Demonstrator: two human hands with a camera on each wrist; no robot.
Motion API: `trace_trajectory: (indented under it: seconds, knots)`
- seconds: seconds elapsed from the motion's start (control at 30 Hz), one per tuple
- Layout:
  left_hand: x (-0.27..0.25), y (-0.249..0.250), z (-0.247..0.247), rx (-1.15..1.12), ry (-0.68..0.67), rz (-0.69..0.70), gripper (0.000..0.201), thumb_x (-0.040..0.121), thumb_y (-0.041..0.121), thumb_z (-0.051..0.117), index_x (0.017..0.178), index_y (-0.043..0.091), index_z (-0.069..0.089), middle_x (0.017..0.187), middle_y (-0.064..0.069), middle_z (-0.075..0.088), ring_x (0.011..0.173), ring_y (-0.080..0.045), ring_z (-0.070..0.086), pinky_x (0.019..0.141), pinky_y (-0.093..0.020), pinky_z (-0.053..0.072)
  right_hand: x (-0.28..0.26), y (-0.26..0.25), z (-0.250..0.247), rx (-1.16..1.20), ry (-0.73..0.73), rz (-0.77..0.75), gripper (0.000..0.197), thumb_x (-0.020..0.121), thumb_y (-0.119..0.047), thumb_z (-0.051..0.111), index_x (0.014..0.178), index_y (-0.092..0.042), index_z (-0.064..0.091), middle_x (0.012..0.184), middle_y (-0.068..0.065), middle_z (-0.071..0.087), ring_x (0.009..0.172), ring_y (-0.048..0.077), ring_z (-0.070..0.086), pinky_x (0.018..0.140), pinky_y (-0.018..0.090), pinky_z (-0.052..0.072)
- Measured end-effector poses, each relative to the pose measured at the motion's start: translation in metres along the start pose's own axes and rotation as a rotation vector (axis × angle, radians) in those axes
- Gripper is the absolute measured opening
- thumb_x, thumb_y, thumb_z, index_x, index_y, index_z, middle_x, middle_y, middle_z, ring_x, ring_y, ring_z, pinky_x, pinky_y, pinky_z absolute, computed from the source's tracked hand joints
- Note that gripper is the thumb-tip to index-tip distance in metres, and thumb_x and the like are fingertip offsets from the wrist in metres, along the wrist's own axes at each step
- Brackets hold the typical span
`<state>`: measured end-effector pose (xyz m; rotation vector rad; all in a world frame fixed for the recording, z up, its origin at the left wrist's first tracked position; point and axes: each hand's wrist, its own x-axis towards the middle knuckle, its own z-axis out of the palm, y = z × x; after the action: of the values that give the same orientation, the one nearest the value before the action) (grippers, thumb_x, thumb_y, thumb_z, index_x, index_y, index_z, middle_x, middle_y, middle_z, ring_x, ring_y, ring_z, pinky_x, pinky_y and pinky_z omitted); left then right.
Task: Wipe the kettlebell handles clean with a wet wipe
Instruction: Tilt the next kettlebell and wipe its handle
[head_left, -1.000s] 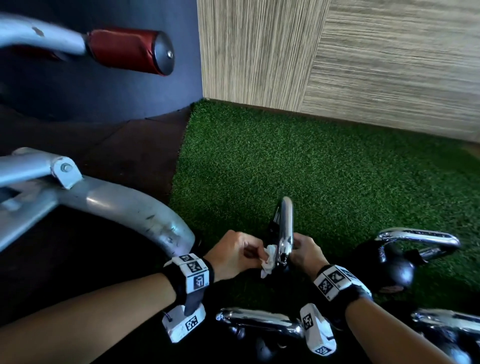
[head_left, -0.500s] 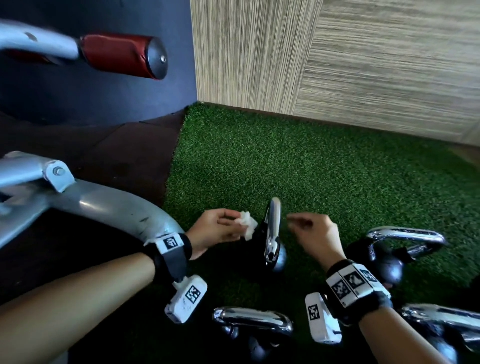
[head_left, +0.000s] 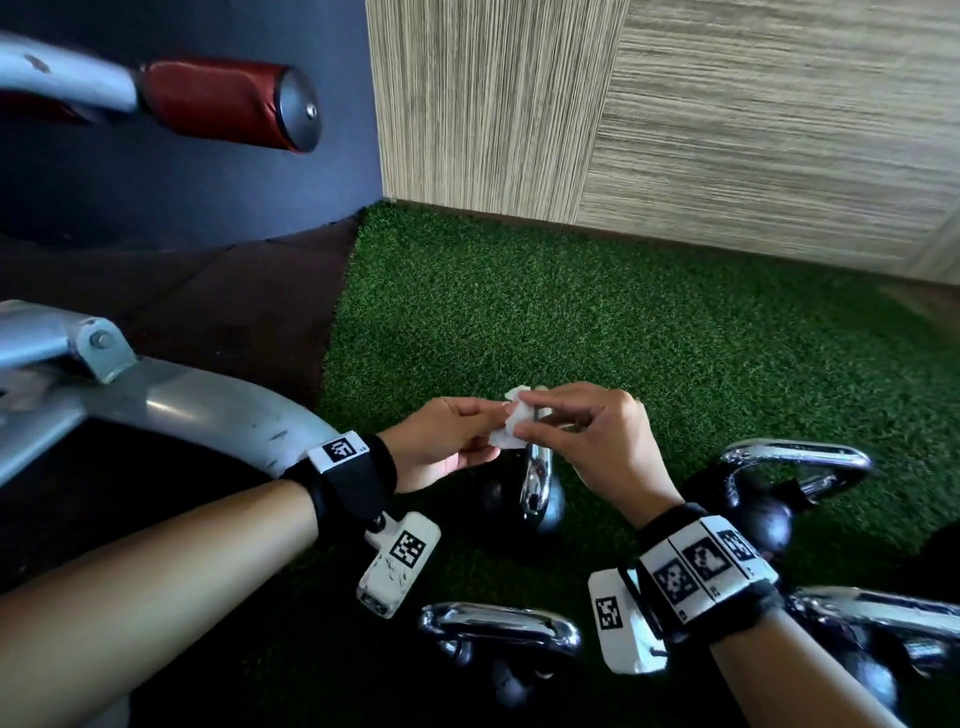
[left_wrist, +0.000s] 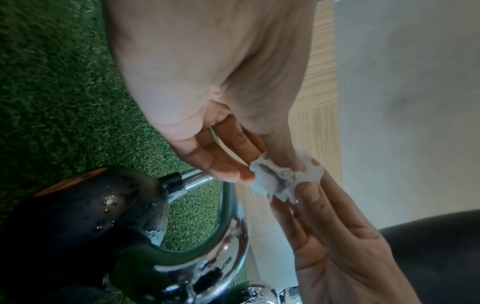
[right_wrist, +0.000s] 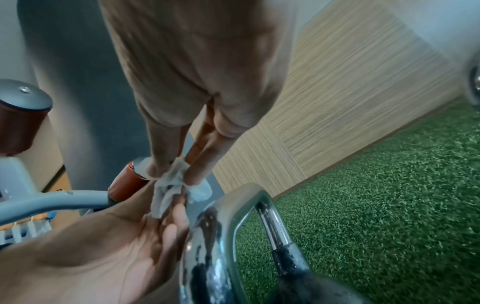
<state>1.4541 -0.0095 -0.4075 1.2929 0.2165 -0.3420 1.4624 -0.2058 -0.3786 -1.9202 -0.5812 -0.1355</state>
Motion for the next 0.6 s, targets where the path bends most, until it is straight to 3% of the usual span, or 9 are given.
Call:
trace_trajectory:
  seconds: [0.1, 0.23, 0.3, 0.37, 0.4, 0.43, 0.5, 0.57, 0.6]
  knots:
    - [-0.003, 0.005, 0.003, 0.132, -0.040, 0.005, 0.021, 0.097, 0.037, 0.065, 0.093, 0.021, 0.077, 0.088, 0.005, 0.073, 0.073, -0.006, 0.060, 0.074, -0.022, 0.052, 0.000, 0.000, -0.001, -0.020, 0.057, 0.015, 0.030, 0.073, -0.015, 0.089, 0.102, -0.016, 0.081, 0.097, -0.007, 0.075, 0.074, -0.003, 0.071, 0.065, 0.009, 0.054]
    - [0.000, 0.014, 0.005, 0.185, -0.107, 0.006, 0.050, 0.099, 0.061, 0.049, 0.100, 0.021, 0.079, 0.097, 0.010, 0.071, 0.085, -0.009, 0.055, 0.082, -0.029, 0.045, 0.003, 0.009, -0.004, -0.025, 0.125, 0.131, 0.022, 0.074, -0.015, 0.089, 0.094, -0.023, 0.083, 0.091, -0.010, 0.078, 0.075, 0.002, 0.074, 0.069, 0.021, 0.060]
    - [0.005, 0.013, 0.004, 0.273, -0.077, 0.034, 0.043, 0.105, 0.050, 0.044, 0.098, 0.025, 0.078, 0.096, 0.009, 0.070, 0.088, -0.012, 0.053, 0.081, -0.031, 0.044, 0.004, 0.017, -0.006, 0.005, 0.130, 0.210, 0.022, 0.074, -0.015, 0.089, 0.093, -0.022, 0.082, 0.087, -0.008, 0.079, 0.073, 0.006, 0.075, 0.069, 0.024, 0.060]
    - [0.013, 0.005, 0.000, 0.469, 0.010, 0.101, 0.022, 0.106, 0.021, 0.049, 0.104, 0.025, 0.070, 0.099, 0.002, 0.066, 0.083, -0.013, 0.055, 0.073, -0.031, 0.045, 0.007, 0.026, -0.012, 0.156, 0.159, 0.310, 0.025, 0.075, -0.008, 0.088, 0.097, -0.014, 0.080, 0.087, 0.001, 0.080, 0.074, 0.016, 0.078, 0.075, 0.034, 0.064]
    - [0.019, -0.002, -0.004, 0.595, 0.048, 0.134, 0.025, 0.101, 0.005, 0.051, 0.109, 0.024, 0.066, 0.104, -0.002, 0.064, 0.083, -0.014, 0.056, 0.071, -0.033, 0.048, 0.008, 0.030, -0.016, 0.241, 0.184, 0.361, 0.026, 0.075, -0.005, 0.087, 0.100, -0.009, 0.079, 0.088, 0.007, 0.080, 0.077, 0.022, 0.079, 0.079, 0.039, 0.063]
    - [0.026, -0.011, -0.010, 0.731, 0.035, 0.136, 0.034, 0.094, -0.003, 0.056, 0.117, 0.022, 0.063, 0.113, -0.006, 0.063, 0.090, -0.016, 0.059, 0.077, -0.038, 0.052, 0.010, 0.035, -0.022, 0.310, 0.213, 0.406, 0.028, 0.075, -0.003, 0.086, 0.102, -0.006, 0.078, 0.091, 0.010, 0.080, 0.080, 0.026, 0.079, 0.082, 0.041, 0.062]
    - [0.036, -0.032, -0.017, 1.082, -0.144, 0.090, 0.077, 0.081, 0.001, 0.077, 0.149, 0.011, 0.042, 0.146, -0.013, 0.048, 0.128, -0.021, 0.052, 0.110, -0.039, 0.045, 0.013, 0.045, -0.031, 0.408, 0.269, 0.481, 0.027, 0.075, 0.000, 0.084, 0.101, -0.004, 0.075, 0.095, 0.014, 0.079, 0.083, 0.029, 0.078, 0.082, 0.040, 0.062]
    - [0.044, -0.056, -0.017, 1.351, -0.321, 0.083, 0.133, 0.067, 0.037, 0.091, 0.163, 0.014, 0.002, 0.170, -0.008, 0.010, 0.155, -0.023, 0.018, 0.129, -0.039, 0.018, 0.013, 0.056, -0.033, 0.458, 0.312, 0.529, 0.023, 0.075, 0.003, 0.083, 0.094, -0.007, 0.073, 0.096, 0.016, 0.077, 0.084, 0.029, 0.078, 0.082, 0.039, 0.063]
    - [0.045, -0.070, -0.012, 1.425, -0.363, 0.132, 0.142, 0.063, 0.056, 0.088, 0.163, 0.021, -0.006, 0.171, -0.002, -0.006, 0.158, -0.023, 0.004, 0.130, -0.040, 0.009, 0.013, 0.063, -0.031, 0.467, 0.331, 0.552, 0.022, 0.076, 0.004, 0.082, 0.091, -0.007, 0.072, 0.097, 0.018, 0.076, 0.084, 0.029, 0.077, 0.082, 0.038, 0.063]
